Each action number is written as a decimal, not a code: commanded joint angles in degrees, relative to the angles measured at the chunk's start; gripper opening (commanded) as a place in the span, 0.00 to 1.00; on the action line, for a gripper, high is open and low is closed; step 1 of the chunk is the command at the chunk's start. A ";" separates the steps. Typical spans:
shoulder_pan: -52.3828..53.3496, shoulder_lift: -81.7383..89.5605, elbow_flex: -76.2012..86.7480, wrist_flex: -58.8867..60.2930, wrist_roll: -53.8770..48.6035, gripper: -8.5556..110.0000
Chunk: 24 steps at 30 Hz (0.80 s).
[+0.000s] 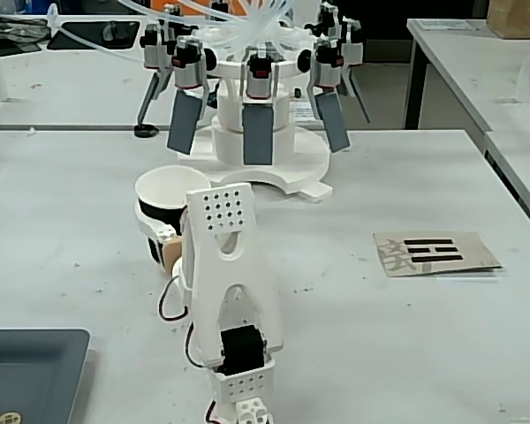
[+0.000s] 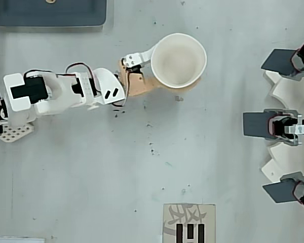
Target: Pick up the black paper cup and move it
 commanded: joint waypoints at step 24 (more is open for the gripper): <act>0.79 16.79 16.26 -5.45 0.09 0.16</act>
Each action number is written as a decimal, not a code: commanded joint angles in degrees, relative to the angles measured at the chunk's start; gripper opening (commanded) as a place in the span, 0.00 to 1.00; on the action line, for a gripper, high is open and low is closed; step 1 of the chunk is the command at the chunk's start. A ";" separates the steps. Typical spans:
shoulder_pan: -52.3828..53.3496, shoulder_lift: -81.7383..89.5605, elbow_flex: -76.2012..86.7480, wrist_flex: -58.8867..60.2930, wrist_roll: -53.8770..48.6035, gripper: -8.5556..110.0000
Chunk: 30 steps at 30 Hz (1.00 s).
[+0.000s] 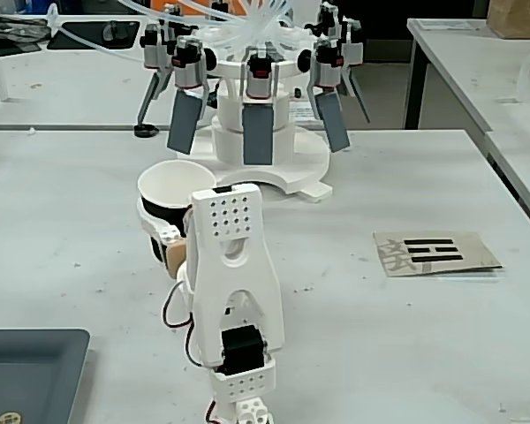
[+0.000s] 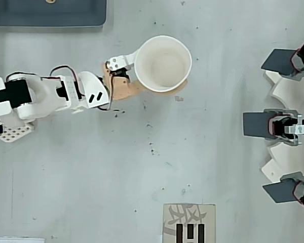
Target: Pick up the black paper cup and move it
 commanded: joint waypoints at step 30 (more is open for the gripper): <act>9.14 24.87 20.04 -1.58 0.53 0.16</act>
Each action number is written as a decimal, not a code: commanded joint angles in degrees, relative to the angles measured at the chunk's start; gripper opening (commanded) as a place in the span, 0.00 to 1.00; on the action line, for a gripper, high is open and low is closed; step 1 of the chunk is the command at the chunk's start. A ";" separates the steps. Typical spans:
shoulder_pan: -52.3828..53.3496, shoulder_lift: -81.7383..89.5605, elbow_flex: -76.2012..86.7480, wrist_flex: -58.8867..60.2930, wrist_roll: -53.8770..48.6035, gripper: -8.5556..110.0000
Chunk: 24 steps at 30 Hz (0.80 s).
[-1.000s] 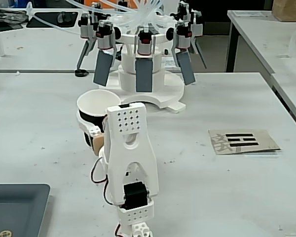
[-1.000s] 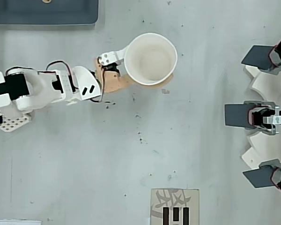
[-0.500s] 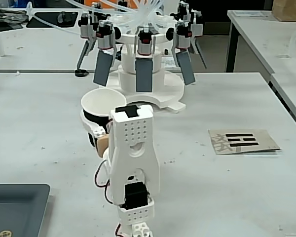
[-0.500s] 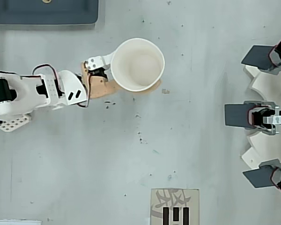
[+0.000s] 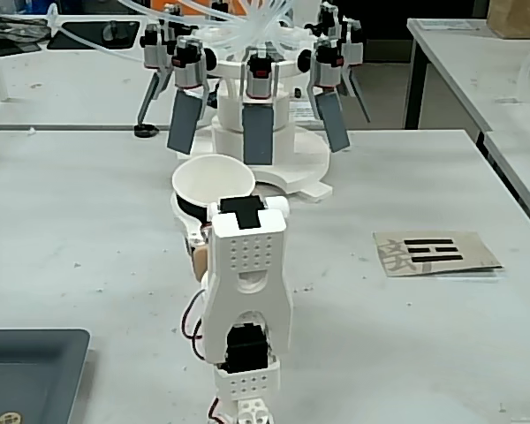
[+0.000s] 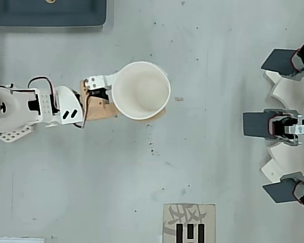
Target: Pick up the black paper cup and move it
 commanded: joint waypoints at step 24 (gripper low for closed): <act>10.11 2.81 -14.59 19.69 1.85 0.17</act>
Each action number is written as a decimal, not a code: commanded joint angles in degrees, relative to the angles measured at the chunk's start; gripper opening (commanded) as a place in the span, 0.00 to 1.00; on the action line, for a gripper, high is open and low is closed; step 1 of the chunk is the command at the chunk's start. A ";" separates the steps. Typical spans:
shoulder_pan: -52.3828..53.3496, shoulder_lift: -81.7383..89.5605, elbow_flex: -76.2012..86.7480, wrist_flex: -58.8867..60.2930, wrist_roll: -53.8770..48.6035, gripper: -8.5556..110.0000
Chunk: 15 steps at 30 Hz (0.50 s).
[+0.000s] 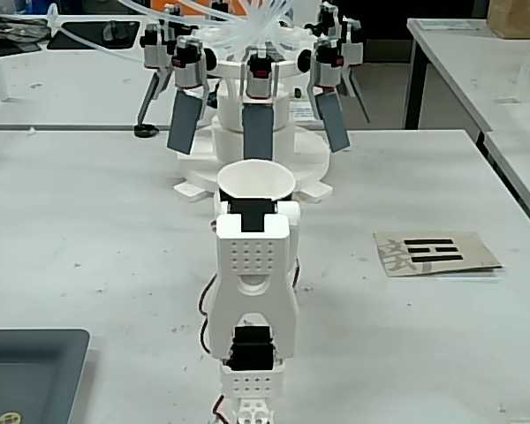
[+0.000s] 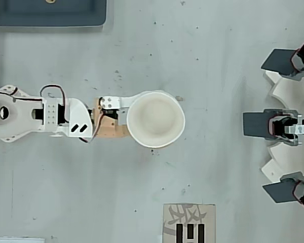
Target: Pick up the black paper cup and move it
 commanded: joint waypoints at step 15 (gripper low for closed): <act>1.14 -7.38 -25.31 15.21 -1.49 0.17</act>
